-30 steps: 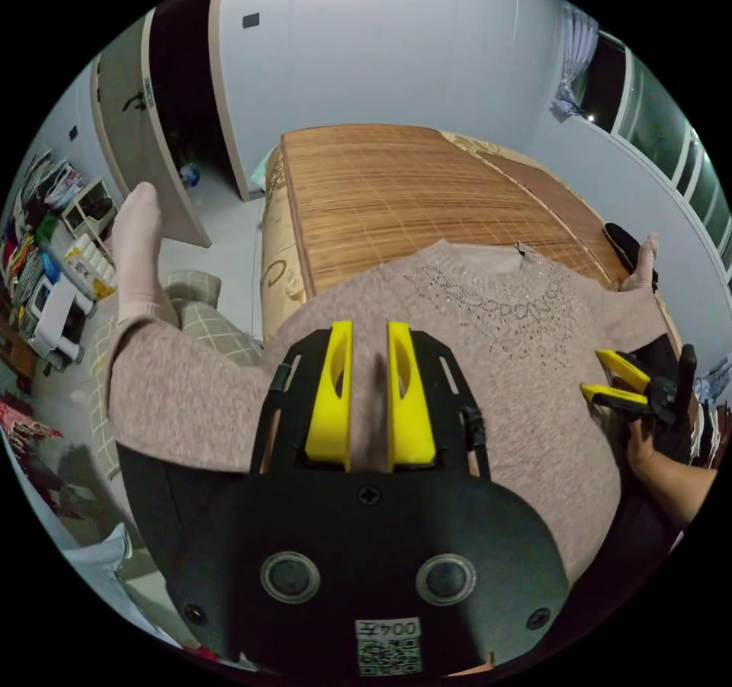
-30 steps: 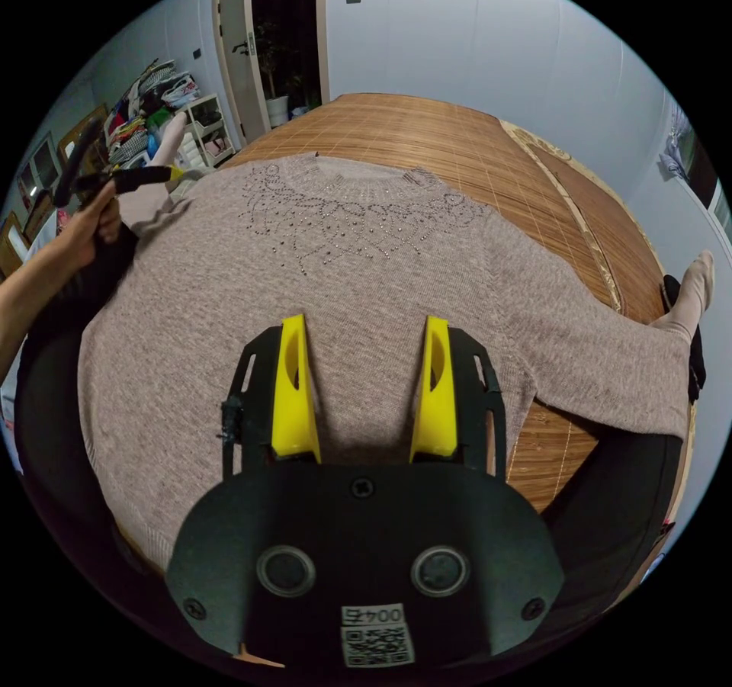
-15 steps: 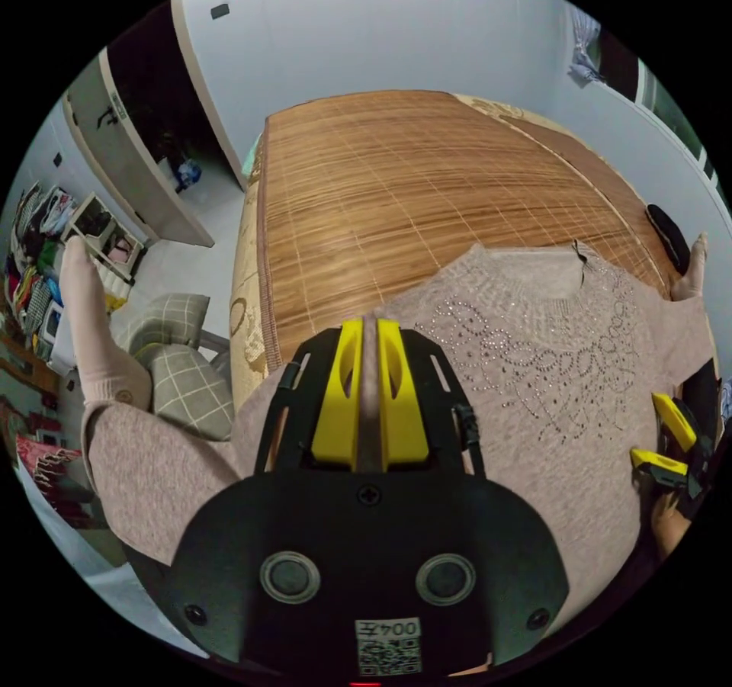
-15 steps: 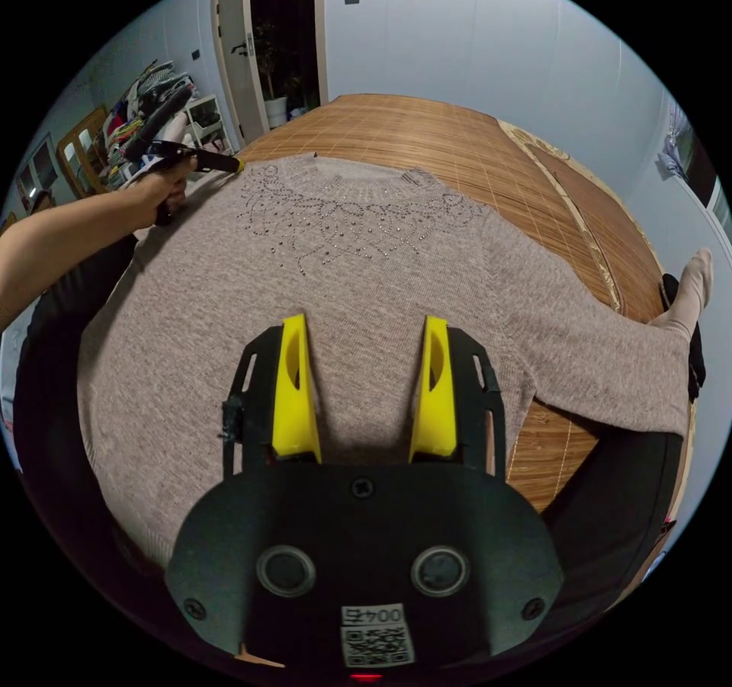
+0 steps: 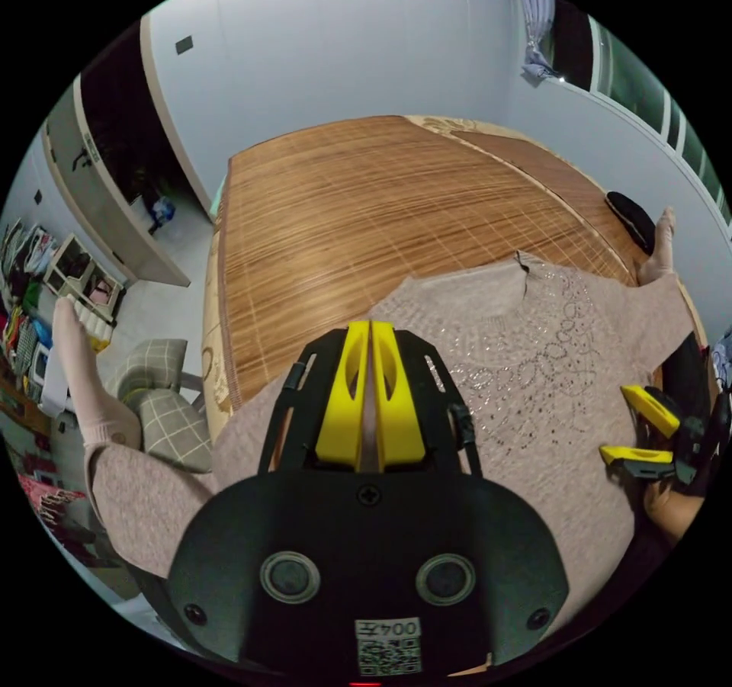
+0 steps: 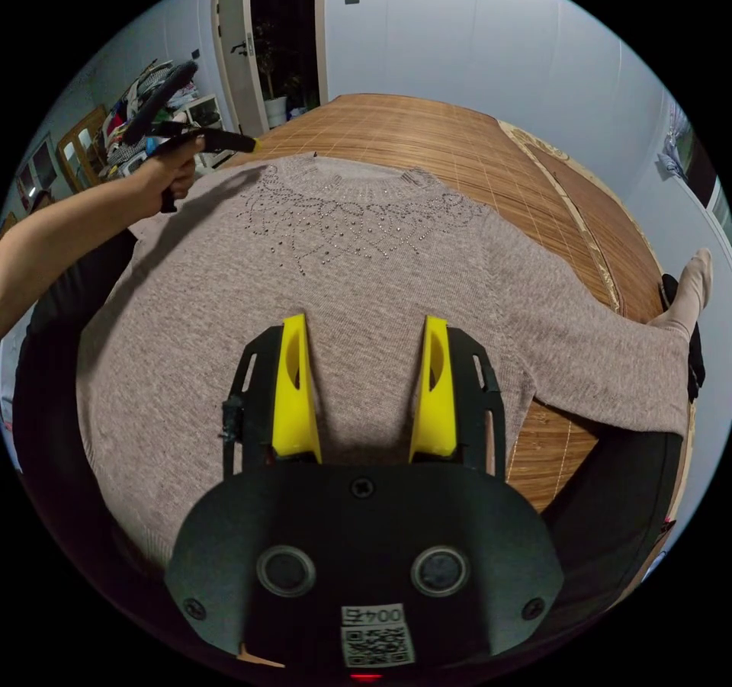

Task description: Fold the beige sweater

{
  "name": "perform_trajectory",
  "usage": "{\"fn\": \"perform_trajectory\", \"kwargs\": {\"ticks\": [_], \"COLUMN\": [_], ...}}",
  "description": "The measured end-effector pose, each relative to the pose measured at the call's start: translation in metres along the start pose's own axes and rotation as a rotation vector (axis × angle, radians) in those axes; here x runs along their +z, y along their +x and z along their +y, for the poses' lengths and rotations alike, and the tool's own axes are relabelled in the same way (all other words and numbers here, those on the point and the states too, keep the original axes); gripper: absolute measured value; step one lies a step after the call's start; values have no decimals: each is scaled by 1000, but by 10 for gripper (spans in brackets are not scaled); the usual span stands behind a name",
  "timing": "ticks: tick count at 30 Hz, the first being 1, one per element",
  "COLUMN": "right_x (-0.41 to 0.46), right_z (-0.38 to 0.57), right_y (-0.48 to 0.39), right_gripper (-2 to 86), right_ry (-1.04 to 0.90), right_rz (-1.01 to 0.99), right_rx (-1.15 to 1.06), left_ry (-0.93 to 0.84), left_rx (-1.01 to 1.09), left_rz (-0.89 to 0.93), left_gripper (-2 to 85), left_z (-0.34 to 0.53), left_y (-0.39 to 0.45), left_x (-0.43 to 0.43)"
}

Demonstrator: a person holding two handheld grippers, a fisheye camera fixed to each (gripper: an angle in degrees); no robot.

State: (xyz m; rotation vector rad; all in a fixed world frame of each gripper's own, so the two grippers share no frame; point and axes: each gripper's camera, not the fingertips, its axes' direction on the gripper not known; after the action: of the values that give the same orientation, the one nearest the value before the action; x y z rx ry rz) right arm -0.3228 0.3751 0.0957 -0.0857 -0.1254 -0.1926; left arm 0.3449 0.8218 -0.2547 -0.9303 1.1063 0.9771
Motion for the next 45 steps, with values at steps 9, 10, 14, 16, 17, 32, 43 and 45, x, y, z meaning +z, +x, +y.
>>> {"fn": "perform_trajectory", "kwargs": {"ticks": [9,10,14,16,17,32,43,45], "right_x": [-1,-2,-3,-4,-4,-12,-19,-21], "right_z": [-2,-2,-4,-5,-5,-13,-20,-21], "right_y": [0,0,0,0,0,0,2,3], "right_gripper": [206,206,206,206,206,203,203,203], "right_ry": [0,0,0,-1,0,1,1,1], "right_rz": [0,0,0,0,-1,3,3,3], "right_rx": [1,2,2,2,2,6,6,7], "left_ry": [-159,-163,-139,-130,-117,-37,0,-7], "left_rx": [-16,3,103,155,183,123,131,125], "left_rz": [73,54,-27,-76,-116,-146,115,108], "left_gripper": [1,1,1,1,1,31,111,121], "left_z": [-54,-53,-46,-42,-38,-20,120,144], "left_y": [39,47,80,96,106,138,192,201], "left_x": [48,50,44,41,40,-8,-105,-113]}}
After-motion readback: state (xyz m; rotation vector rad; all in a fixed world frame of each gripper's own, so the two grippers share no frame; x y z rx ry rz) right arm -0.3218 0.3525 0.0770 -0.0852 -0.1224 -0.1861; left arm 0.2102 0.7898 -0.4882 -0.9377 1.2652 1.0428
